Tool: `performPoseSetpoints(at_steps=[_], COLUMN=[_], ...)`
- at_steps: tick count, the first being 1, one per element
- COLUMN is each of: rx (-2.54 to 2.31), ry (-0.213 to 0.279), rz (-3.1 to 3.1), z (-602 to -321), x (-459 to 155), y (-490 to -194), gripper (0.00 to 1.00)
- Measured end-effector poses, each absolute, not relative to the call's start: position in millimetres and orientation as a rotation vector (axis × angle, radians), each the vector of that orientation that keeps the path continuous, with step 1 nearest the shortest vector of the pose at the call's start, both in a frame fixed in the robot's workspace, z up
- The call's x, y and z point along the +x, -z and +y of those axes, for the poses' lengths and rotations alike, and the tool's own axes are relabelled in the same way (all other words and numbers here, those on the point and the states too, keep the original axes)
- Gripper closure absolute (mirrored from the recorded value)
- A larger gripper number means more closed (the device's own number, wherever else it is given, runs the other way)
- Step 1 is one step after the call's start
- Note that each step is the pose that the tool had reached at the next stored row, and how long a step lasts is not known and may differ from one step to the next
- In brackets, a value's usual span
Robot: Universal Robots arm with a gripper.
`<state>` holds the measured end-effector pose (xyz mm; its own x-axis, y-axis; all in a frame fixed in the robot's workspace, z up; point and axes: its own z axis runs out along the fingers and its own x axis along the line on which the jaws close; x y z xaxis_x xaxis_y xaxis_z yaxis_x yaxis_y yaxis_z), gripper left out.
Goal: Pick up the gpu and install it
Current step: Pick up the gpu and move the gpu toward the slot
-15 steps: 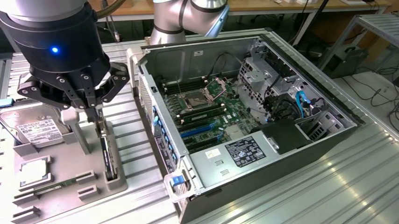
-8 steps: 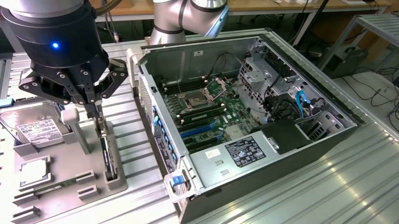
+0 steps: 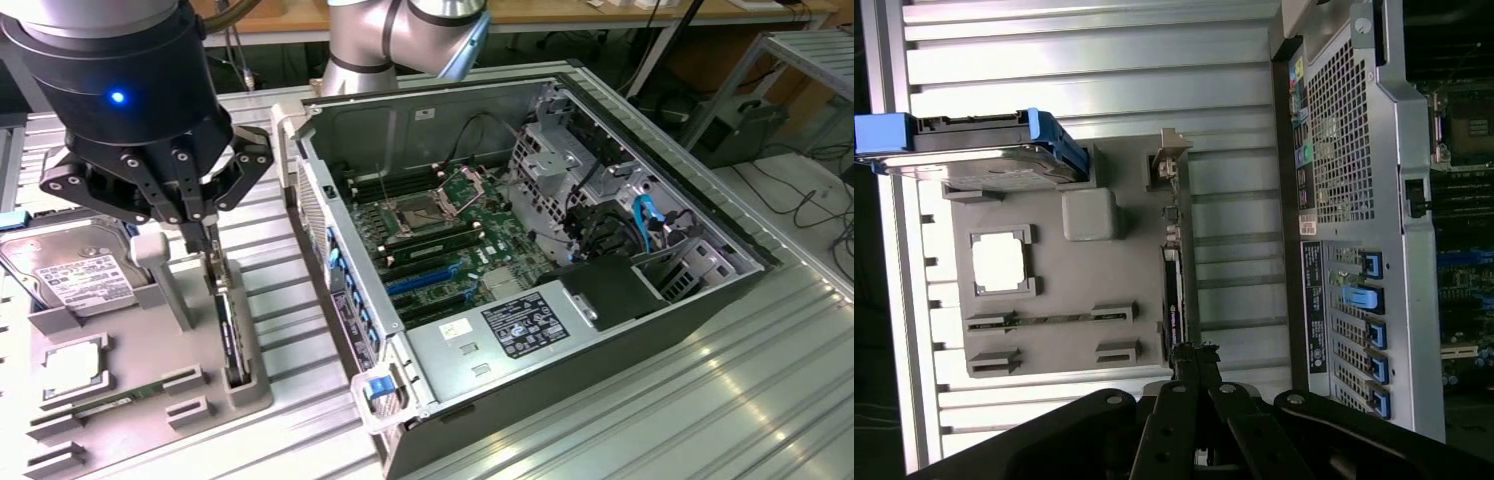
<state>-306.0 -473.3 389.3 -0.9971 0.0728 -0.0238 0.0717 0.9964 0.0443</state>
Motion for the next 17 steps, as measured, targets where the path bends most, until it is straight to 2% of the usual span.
performPoseSetpoints(at_steps=[7, 11, 12, 16, 17], rx=[0.114, 0.115, 0.115, 0.116, 0.115], ry=[-0.068, -0.068, -0.068, -0.068, -0.068], rz=[3.113, 3.113, 3.113, 3.113, 3.113], z=[-473.3, -473.3, -473.3, -473.3, -472.4], x=[-306.6, -306.9, -307.0, -307.3, -307.4], y=[-389.3, -389.3, -389.3, -389.3, -388.9], gripper=[0.89, 0.64, 0.64, 0.4, 0.4])
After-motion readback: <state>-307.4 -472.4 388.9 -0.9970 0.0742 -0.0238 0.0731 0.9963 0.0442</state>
